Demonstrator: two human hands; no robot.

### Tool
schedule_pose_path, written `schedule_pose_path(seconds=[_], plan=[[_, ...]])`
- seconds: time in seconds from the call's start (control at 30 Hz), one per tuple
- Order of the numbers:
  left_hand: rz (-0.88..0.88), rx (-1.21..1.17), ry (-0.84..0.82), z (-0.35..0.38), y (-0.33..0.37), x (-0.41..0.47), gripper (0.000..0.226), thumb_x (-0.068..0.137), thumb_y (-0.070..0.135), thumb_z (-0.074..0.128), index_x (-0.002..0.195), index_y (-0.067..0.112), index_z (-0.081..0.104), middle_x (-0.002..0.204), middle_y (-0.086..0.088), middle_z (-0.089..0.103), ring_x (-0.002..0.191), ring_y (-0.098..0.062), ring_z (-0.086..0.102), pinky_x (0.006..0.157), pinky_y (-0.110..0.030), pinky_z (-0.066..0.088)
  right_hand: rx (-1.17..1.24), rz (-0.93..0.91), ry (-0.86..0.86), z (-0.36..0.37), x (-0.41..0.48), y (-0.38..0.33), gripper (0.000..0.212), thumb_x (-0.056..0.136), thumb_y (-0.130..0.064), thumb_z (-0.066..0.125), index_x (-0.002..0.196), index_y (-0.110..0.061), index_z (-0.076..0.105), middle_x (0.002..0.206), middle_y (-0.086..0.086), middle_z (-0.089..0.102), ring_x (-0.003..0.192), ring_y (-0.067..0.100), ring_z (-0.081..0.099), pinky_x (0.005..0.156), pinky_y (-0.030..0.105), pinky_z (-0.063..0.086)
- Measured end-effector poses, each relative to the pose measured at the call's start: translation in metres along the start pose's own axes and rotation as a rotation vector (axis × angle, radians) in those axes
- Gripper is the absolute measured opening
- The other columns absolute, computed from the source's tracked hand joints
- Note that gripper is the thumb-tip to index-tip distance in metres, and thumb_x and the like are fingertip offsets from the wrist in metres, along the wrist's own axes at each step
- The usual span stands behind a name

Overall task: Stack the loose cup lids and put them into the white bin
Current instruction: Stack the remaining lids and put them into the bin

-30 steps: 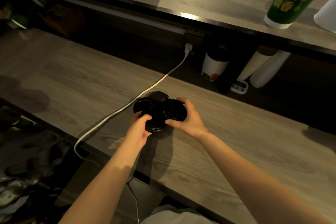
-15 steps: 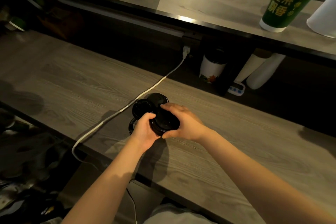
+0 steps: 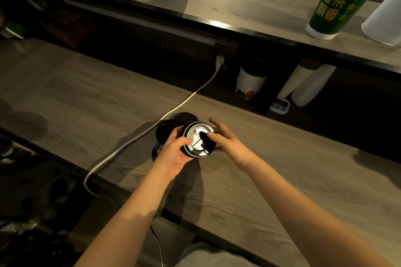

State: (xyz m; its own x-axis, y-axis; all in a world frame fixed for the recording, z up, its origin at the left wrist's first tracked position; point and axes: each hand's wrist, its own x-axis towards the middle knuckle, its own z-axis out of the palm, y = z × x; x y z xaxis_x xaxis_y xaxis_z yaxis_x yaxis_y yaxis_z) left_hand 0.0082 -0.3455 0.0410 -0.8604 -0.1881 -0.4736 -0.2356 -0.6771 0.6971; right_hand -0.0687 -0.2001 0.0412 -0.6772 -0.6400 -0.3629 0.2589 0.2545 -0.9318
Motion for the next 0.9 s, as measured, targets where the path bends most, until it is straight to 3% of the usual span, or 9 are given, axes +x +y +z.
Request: schedule_pose_path(seconds=[0.1, 0.2, 0.3, 0.4, 0.53, 0.73, 0.9], plan=[[0.007, 0.086, -0.061, 0.02, -0.004, -0.001, 0.042, 0.087, -0.011, 0.037, 0.112, 0.019, 0.052, 0.109, -0.011, 0.059, 0.101, -0.025, 0.06, 0.081, -0.039, 0.052, 0.028, 0.003, 0.091, -0.013, -0.009, 0.0, 0.034, 0.094, -0.021, 0.054, 0.127, -0.021, 0.047, 0.12, 0.004, 0.059, 0.107, 0.018, 0.06, 0.086, 0.025, 0.053], [0.009, 0.235, -0.108, 0.039, -0.011, 0.0, 0.035, 0.089, -0.005, 0.047, 0.112, 0.021, 0.053, 0.117, -0.011, 0.058, 0.108, -0.024, 0.058, 0.085, -0.037, 0.051, 0.1, -0.037, 0.198, -0.036, -0.025, -0.004, 0.027, 0.09, -0.013, 0.06, 0.116, -0.014, 0.053, 0.105, 0.003, 0.064, 0.091, 0.01, 0.065, 0.072, 0.019, 0.055], [0.018, 0.41, -0.14, 0.05, -0.025, 0.004, 0.028, 0.088, -0.001, 0.056, 0.103, 0.022, 0.057, 0.112, -0.009, 0.063, 0.098, -0.015, 0.062, 0.078, -0.027, 0.05, 0.077, -0.084, 0.289, -0.056, -0.039, 0.0, 0.027, 0.086, -0.007, 0.063, 0.111, -0.011, 0.054, 0.101, 0.006, 0.064, 0.093, 0.016, 0.063, 0.077, 0.023, 0.055], [0.033, 0.494, -0.137, 0.056, -0.034, 0.006, 0.028, 0.086, -0.005, 0.056, 0.098, 0.021, 0.058, 0.097, -0.003, 0.066, 0.094, -0.016, 0.062, 0.076, -0.027, 0.049, -0.002, -0.096, 0.326, -0.061, -0.049, 0.005, 0.029, 0.085, -0.006, 0.066, 0.11, -0.015, 0.054, 0.105, 0.009, 0.063, 0.096, 0.018, 0.062, 0.085, 0.029, 0.053], [0.059, 0.543, -0.121, 0.055, -0.034, 0.002, 0.03, 0.084, -0.007, 0.058, 0.097, 0.021, 0.058, 0.094, -0.001, 0.067, 0.091, -0.013, 0.064, 0.072, -0.023, 0.05, -0.06, -0.074, 0.269, -0.062, -0.055, 0.005, 0.038, 0.083, -0.006, 0.068, 0.114, -0.023, 0.053, 0.111, 0.003, 0.061, 0.104, 0.015, 0.06, 0.084, 0.024, 0.053], [0.102, 0.494, -0.125, 0.042, -0.032, -0.005, 0.043, 0.078, -0.017, 0.058, 0.104, 0.017, 0.054, 0.103, -0.005, 0.065, 0.099, -0.019, 0.062, 0.081, -0.028, 0.05, -0.058, -0.072, 0.174, -0.057, -0.057, 0.001, 0.05, 0.077, 0.004, 0.069, 0.111, -0.03, 0.054, 0.113, -0.002, 0.06, 0.108, 0.011, 0.058, 0.084, 0.023, 0.052], [0.166, 0.573, -0.116, 0.039, -0.029, -0.012, 0.042, 0.078, -0.014, 0.06, 0.105, 0.017, 0.055, 0.099, -0.001, 0.065, 0.091, -0.008, 0.065, 0.072, -0.018, 0.052, -0.022, -0.089, 0.175, -0.054, -0.056, 0.001, 0.046, 0.075, 0.008, 0.069, 0.103, -0.025, 0.056, 0.101, 0.001, 0.063, 0.093, 0.013, 0.064, 0.075, 0.021, 0.055]])
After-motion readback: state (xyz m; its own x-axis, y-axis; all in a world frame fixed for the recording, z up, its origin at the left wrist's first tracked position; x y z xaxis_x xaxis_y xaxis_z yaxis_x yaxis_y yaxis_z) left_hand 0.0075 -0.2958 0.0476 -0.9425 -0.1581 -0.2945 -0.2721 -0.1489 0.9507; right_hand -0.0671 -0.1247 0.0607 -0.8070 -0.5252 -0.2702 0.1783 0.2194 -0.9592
